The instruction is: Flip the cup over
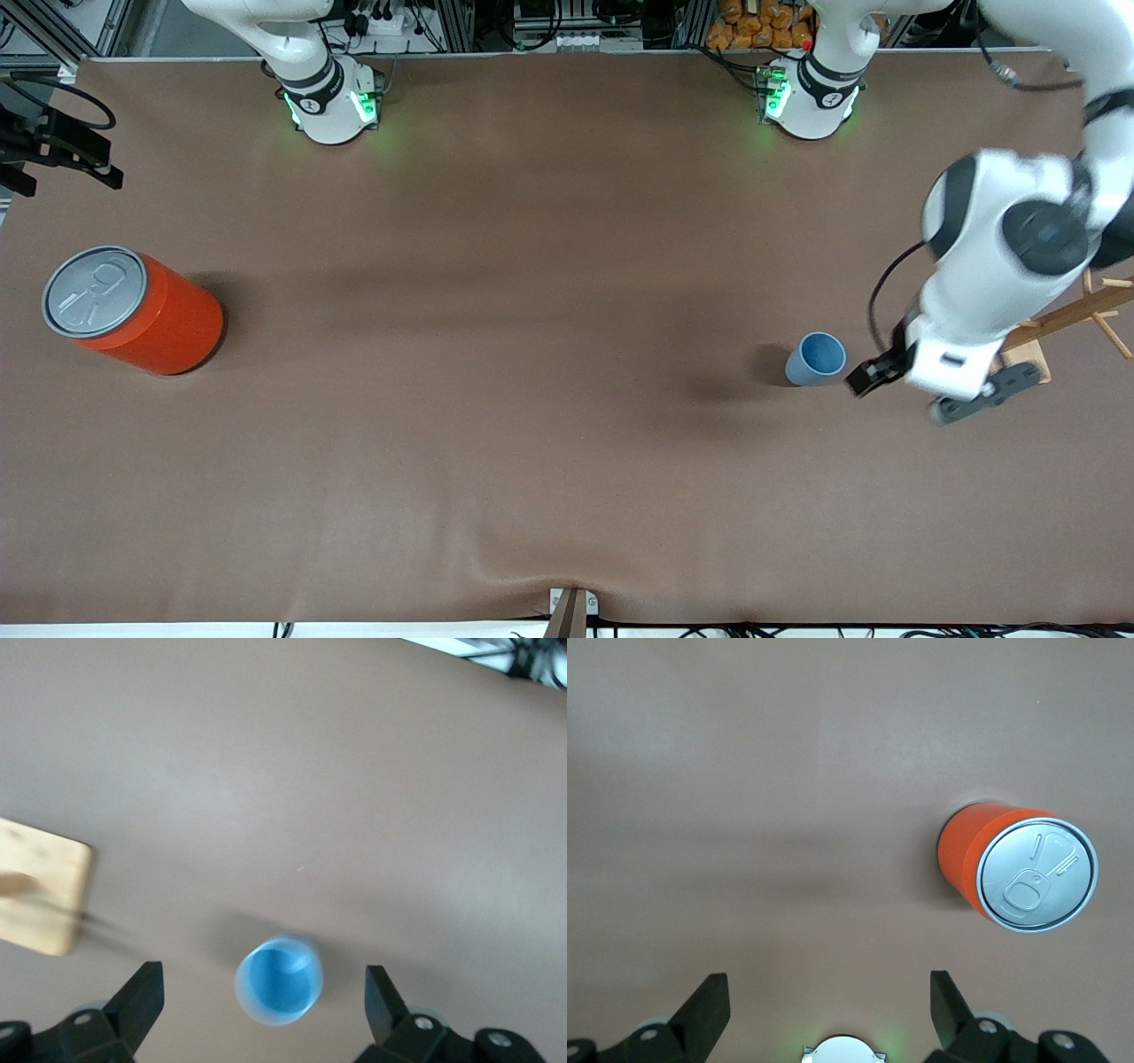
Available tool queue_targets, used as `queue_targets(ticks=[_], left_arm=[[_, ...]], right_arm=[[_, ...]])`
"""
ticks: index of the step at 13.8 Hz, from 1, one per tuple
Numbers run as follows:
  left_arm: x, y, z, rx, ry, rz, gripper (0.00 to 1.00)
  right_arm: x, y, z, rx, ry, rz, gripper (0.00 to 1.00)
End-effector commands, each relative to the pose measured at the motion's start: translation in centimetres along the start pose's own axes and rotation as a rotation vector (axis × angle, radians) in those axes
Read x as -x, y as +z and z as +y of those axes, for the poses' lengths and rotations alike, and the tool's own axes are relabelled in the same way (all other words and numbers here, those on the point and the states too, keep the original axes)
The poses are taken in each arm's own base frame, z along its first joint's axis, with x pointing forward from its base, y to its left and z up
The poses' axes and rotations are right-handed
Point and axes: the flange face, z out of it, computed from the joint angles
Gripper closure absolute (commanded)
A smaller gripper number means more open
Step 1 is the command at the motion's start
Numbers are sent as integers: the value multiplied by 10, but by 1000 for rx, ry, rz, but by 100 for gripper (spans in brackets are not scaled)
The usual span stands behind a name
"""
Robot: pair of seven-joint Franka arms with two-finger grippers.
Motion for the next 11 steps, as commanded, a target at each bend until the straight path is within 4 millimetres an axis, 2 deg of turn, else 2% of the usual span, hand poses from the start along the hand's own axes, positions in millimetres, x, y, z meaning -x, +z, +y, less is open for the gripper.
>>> queue_targets(ticks=[1, 3, 5, 6, 8, 10, 11], left_arm=[[28, -70, -42, -2, 219, -21, 0], [35, -105, -62, 76, 300, -48, 0], [38, -138, -77, 72, 388, -107, 0], [42, -146, -82, 72, 454, -140, 0], [44, -144, -83, 72, 517, -169, 0], [44, -137, -74, 74, 530, -182, 0], [41, -143, -72, 79, 532, -167, 0]], right_arm=[[-10, 14, 1, 14, 10, -38, 0], [-13, 28, 2, 9, 16, -71, 0], [-13, 32, 3, 5, 17, -80, 0], [-14, 36, 2, 5, 16, -88, 0], [-15, 36, 3, 5, 17, -80, 0], [-16, 37, 4, 1, 19, -74, 0], [-16, 37, 4, 1, 19, -75, 0]])
